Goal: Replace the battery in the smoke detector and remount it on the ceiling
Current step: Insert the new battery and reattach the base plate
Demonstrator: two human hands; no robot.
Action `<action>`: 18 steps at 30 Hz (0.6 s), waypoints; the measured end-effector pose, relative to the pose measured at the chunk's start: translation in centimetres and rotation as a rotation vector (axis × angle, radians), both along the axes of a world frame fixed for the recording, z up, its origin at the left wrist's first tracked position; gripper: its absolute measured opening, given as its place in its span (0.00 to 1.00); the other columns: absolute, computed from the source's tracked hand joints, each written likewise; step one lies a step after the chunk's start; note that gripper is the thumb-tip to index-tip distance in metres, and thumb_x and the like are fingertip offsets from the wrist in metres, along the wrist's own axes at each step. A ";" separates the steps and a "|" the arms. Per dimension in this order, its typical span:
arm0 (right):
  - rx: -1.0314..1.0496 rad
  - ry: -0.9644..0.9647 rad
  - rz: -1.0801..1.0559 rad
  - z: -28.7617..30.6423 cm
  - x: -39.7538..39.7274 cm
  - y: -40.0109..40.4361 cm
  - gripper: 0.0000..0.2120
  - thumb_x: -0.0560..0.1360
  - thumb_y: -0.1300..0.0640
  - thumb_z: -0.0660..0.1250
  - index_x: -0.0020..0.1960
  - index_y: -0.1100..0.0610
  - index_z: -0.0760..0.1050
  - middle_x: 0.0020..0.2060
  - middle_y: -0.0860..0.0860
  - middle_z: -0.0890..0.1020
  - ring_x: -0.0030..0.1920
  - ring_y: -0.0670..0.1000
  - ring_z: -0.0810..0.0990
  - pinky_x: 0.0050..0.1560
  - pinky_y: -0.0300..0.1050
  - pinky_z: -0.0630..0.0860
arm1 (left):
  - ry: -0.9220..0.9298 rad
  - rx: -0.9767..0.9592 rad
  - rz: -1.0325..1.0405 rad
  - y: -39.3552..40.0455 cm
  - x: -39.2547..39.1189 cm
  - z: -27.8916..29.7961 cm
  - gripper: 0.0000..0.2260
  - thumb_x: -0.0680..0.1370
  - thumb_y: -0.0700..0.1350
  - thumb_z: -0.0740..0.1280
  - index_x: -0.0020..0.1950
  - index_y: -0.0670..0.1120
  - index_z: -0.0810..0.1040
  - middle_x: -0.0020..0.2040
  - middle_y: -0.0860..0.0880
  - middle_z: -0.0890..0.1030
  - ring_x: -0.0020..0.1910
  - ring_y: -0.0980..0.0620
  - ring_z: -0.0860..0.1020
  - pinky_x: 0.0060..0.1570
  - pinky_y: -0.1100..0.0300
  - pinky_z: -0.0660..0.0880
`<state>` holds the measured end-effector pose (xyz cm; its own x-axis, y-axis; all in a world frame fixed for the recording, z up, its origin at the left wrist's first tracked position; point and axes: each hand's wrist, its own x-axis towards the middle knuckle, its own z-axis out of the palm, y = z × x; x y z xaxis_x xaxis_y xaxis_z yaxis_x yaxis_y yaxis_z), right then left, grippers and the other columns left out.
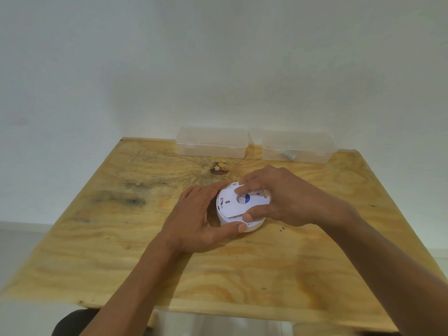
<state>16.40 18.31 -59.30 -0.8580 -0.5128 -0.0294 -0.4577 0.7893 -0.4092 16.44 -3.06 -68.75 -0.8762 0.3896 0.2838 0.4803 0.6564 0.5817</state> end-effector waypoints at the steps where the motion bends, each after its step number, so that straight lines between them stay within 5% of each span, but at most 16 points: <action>1: -0.005 -0.002 0.002 -0.1 -0.1 0.0 0.22 0.71 0.47 0.75 0.63 0.50 0.80 0.63 0.47 0.78 0.60 0.47 0.71 0.55 0.46 0.71 | -0.004 -0.005 0.002 0.0 0.0 -0.1 0.35 0.68 0.73 0.68 0.73 0.64 0.67 0.61 0.70 0.73 0.59 0.74 0.69 0.66 0.61 0.65; 10: -0.005 -0.058 0.013 -0.9 -1.0 0.1 0.22 0.70 0.47 0.76 0.63 0.50 0.80 0.65 0.45 0.75 0.55 0.42 0.68 0.48 0.34 0.66 | -0.024 -0.009 0.009 0.1 0.0 0.1 0.38 0.66 0.74 0.66 0.73 0.59 0.68 0.58 0.75 0.68 0.58 0.77 0.67 0.63 0.65 0.62; 18: 0.032 -0.073 0.030 -1.5 -1.2 0.3 0.23 0.73 0.46 0.72 0.67 0.47 0.77 0.64 0.44 0.72 0.60 0.45 0.64 0.60 0.43 0.66 | -0.056 -0.026 0.008 0.0 0.0 0.0 0.40 0.66 0.75 0.66 0.74 0.58 0.68 0.62 0.65 0.74 0.58 0.62 0.72 0.67 0.58 0.65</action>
<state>15.20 18.61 -60.78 -0.8373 -0.5360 -0.1082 -0.4513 0.7891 -0.4167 16.41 -3.07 -68.74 -0.8934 0.3890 0.2245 0.4423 0.6752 0.5903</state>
